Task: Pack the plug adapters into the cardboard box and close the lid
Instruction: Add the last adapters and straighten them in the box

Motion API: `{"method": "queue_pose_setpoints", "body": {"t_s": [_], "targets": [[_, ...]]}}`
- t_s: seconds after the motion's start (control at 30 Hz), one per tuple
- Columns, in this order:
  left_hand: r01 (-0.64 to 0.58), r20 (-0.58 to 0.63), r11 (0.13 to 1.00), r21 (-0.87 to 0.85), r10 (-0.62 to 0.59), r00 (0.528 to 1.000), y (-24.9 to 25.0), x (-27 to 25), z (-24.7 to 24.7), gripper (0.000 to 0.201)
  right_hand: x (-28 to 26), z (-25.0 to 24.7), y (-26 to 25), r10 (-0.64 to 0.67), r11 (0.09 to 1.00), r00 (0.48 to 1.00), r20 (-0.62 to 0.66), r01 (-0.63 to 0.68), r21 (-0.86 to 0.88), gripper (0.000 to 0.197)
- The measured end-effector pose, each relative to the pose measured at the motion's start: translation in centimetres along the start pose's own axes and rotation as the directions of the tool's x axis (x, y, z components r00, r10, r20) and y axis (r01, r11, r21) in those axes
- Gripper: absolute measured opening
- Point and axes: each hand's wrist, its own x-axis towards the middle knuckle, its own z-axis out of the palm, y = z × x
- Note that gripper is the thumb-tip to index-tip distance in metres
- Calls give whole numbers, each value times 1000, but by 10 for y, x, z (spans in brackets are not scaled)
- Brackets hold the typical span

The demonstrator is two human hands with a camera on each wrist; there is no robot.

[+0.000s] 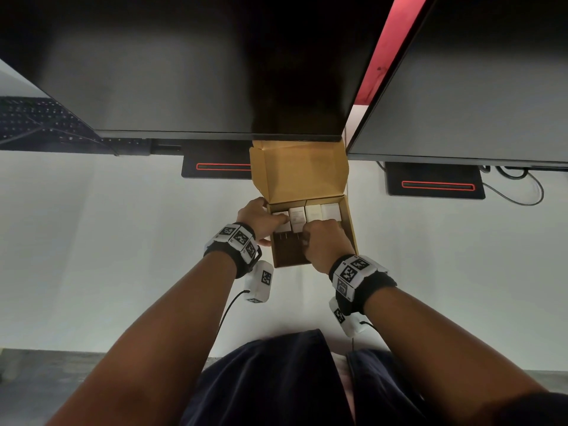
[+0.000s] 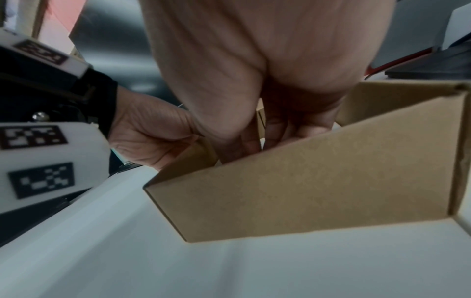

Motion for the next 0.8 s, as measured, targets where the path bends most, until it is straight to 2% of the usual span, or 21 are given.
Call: {"method": "queue_pose_setpoints", "body": {"t_s": [0.53, 0.7, 0.77, 0.8], "targets": [[3, 13, 1000, -19, -3, 1000, 2, -6, 0, 51, 3, 5, 4, -77, 997, 996, -50, 76, -8, 7], [4, 64, 1000, -14, -3, 998, 6, -10, -5, 58, 1, 4, 6, -90, 996, 995, -45, 91, 20, 7], [-4, 128, 1000, 20, 1, 992, 10, -13, -13, 62, 1, -4, 7, -75, 993, 991, -107, 84, 83, 8], [-7, 160, 1000, 29, 2, 987, 12, -14, -20, 64, 2, -10, 10, -62, 989, 982, -180, 84, 119, 13]]}}
